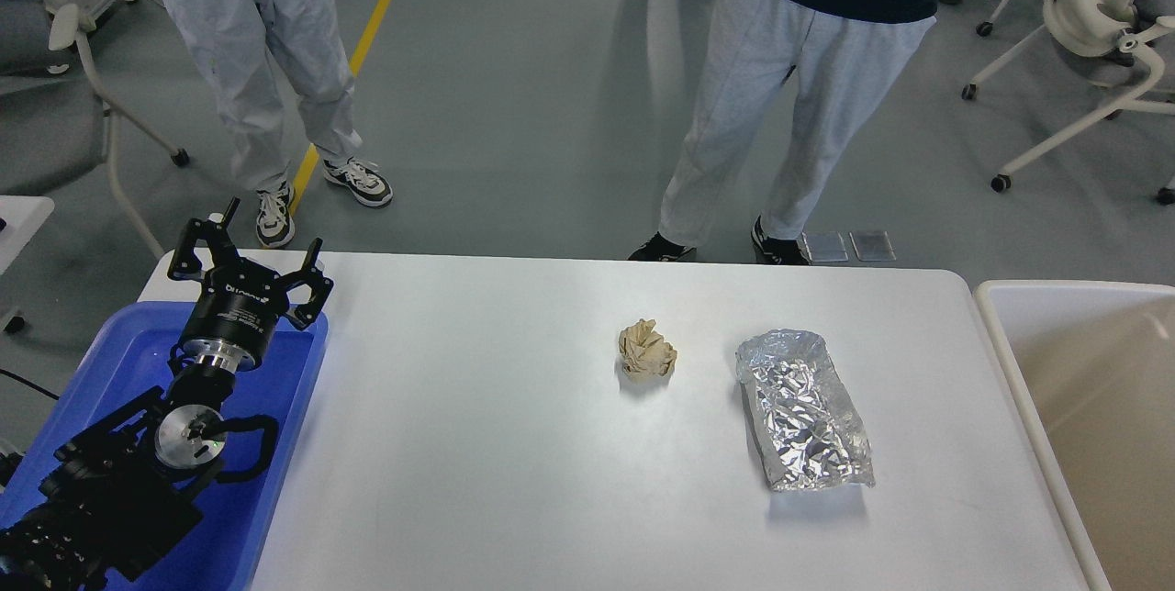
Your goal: Tidy desktop
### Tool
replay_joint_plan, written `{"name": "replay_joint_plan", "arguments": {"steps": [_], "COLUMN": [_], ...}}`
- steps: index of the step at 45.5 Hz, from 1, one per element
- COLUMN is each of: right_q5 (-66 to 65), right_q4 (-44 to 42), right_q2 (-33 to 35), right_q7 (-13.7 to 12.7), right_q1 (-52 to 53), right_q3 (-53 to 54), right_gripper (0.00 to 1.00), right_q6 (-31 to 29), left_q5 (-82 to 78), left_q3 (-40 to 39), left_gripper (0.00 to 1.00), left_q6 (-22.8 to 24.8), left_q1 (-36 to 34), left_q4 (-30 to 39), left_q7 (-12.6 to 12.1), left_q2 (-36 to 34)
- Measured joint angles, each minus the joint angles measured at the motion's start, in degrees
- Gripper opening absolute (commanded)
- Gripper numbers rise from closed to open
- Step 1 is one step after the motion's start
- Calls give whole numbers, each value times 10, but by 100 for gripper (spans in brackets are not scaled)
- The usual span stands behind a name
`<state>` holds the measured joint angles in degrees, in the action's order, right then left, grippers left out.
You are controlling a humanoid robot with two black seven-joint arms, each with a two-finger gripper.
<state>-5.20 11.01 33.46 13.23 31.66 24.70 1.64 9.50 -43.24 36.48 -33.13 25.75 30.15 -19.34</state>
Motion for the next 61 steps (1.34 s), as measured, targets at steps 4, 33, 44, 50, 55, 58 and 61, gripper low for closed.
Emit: {"name": "replay_joint_plan", "arguments": {"steps": [4,33,44,50,55,58,61], "right_q5": [-9,-158,-222,-235,-241,-242,-244], "right_q4": [39,285,318,323,327,328,330], "right_q2": [13,-72,-159,-188,-202,-207,-212], "right_q7": [26,71,73,76,77,78,78], "right_q1": [-3,-88,-105,-107,-107,-108,-109], "right_q3": [48,414,490,512,525,529,533], "right_gripper": [100,100,100,100,100,100,100], "right_q6": [-14,-97,-97,-96,-95,-96,-97], "left_q5": [0,0,0,0,0,0,0], "left_q3": [0,0,0,0,0,0,0], "left_gripper": [100,100,100,100,100,100,100], "left_q6": [0,0,0,0,0,0,0], "left_q1": [0,0,0,0,0,0,0], "left_q4": [0,0,0,0,0,0,0], "left_q7": [0,0,0,0,0,0,0], "left_q2": [0,0,0,0,0,0,0]}}
